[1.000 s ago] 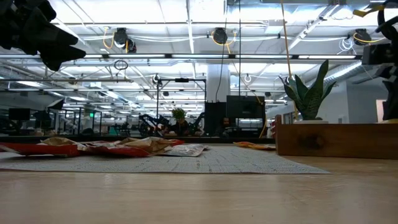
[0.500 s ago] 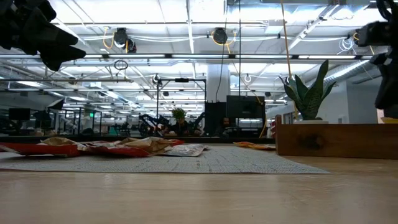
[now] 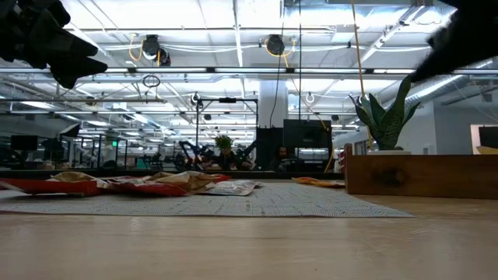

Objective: Pick & Place Tea
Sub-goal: Adjust the yellow tea bag in the right section of the wooden organizer

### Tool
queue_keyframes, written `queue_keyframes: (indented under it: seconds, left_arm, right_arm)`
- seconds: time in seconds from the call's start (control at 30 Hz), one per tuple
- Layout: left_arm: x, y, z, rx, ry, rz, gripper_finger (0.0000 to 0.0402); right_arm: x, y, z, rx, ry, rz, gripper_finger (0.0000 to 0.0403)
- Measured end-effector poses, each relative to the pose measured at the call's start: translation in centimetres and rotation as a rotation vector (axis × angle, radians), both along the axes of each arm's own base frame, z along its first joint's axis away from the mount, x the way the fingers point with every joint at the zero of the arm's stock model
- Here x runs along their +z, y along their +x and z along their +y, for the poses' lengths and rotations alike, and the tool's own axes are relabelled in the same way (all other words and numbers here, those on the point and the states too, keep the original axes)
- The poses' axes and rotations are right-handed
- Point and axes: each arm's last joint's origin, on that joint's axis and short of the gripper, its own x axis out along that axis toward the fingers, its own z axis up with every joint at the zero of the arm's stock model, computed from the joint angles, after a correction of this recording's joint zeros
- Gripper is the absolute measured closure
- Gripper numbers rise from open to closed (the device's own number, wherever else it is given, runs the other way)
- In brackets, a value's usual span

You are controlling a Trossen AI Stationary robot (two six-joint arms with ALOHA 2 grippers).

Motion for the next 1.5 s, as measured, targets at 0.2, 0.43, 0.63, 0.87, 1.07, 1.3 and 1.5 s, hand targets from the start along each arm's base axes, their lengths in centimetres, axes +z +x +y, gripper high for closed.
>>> queue_keyframes:
  seconds: [0.2,0.43,0.63,0.87,1.07,1.3,1.5]
  left_arm:
    - [0.0,0.0,0.0,0.000,0.000,0.000,0.0178]
    - [0.0,0.0,0.0,0.000,0.000,0.000,0.0178]
    - [0.0,0.0,0.0,0.000,0.000,0.000,0.0179]
    - [0.0,0.0,0.0,0.000,0.000,0.000,0.0179]
    - [0.0,0.0,0.0,0.000,0.000,0.000,0.0178]
    - [0.0,0.0,0.0,0.000,0.000,0.000,0.0178]
    - [0.0,0.0,0.0,0.000,0.000,0.000,0.0178]
  right_arm:
    - [3.2,2.9,-0.5,0.107,0.175,0.157,0.0403]
    - [3.0,3.3,-1.4,-0.244,0.234,0.710,0.0403]
    - [0.8,1.8,-0.3,-0.327,0.331,0.726,0.0403]
    - [-2.3,0.1,0.0,-0.344,0.399,0.680,0.0403]
    - [-3.4,-0.9,-0.1,-0.358,0.381,0.722,0.0403]
    - [-4.2,-0.9,-0.1,-0.341,0.404,0.704,0.0403]
    - [-5.8,-1.4,-0.3,-0.333,0.434,0.720,0.0403]
